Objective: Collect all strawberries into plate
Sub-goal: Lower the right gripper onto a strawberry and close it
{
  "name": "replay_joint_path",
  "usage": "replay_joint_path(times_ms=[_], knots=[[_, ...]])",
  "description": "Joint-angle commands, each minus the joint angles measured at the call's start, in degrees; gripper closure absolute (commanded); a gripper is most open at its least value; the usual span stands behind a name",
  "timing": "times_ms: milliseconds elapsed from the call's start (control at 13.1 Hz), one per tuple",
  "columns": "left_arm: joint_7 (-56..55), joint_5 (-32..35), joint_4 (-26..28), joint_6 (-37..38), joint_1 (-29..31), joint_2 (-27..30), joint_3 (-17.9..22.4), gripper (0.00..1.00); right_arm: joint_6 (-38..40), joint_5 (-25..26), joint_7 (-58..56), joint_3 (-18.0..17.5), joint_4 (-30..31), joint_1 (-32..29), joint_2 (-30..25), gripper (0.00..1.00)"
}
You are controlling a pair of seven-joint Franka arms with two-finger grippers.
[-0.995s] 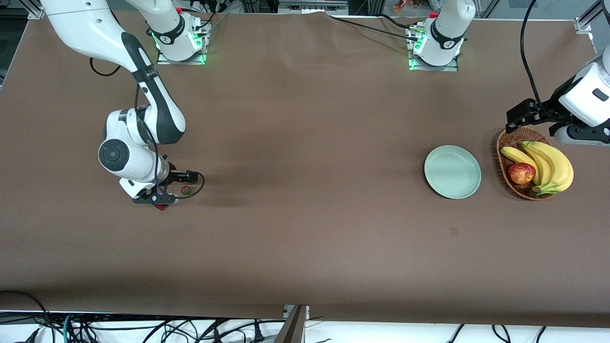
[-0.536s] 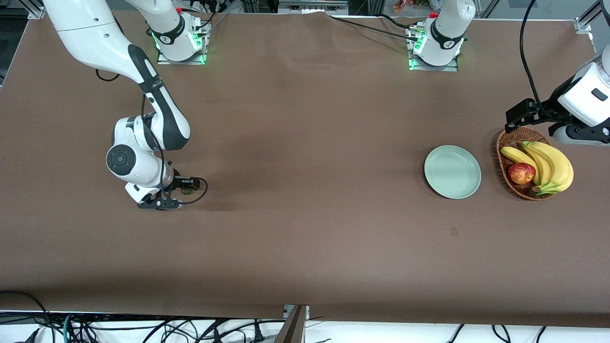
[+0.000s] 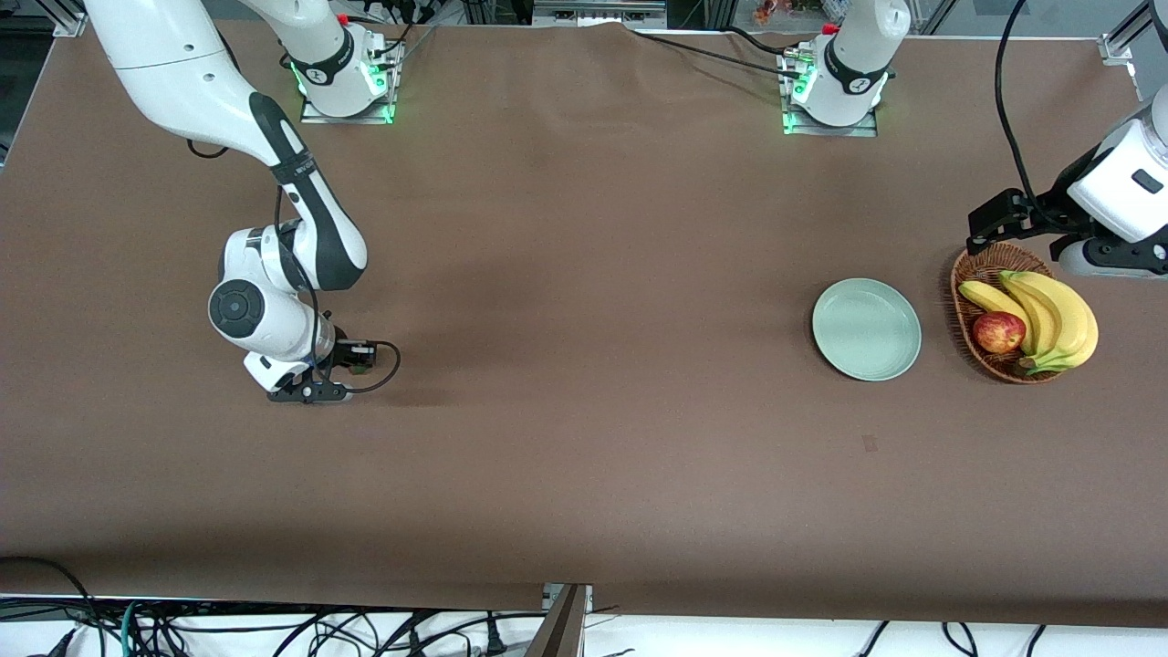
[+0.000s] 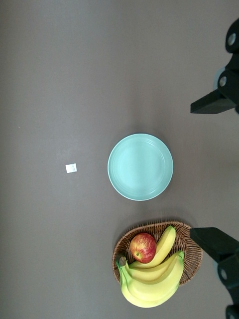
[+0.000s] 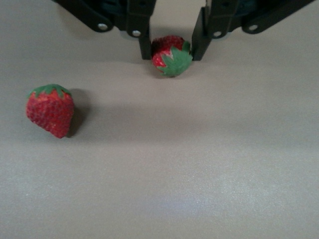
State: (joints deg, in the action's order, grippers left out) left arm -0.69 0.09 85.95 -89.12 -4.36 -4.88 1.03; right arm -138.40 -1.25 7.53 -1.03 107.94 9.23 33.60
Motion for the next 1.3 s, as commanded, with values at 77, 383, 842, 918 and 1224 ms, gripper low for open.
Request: replay_joint_path(times_ms=[77,383,842,918,1224], knots=[[1.13,-0.36,-0.25,0.09,-0.30,0.40,0.29,0.00,-0.11,-0.94,-1.29,-0.28,-1.24,0.00,0.42,0.84],[1.22,-0.18,-0.34,0.09,-0.30,0.40,0.37,0.00,0.68,-1.12,-0.06,-0.37,-3.17,1.32,0.15,0.87],[1.13,0.00,-0.34,0.00,-0.38,0.40,0.28,0.00,5.87,-1.38,22.66,-9.51,-13.27,5.87,1.20,0.87],[1.13,0.00,-0.34,0.00,-0.38,0.40,0.28,0.00,5.69,-1.38,27.93,-9.86,-15.37,8.76,2.16,0.87],[0.17,-0.53,-0.34,0.09,-0.38,0.40,-0.24,0.00,5.25,-0.94,47.80,-9.69,-30.03,22.38,12.08,0.87]])
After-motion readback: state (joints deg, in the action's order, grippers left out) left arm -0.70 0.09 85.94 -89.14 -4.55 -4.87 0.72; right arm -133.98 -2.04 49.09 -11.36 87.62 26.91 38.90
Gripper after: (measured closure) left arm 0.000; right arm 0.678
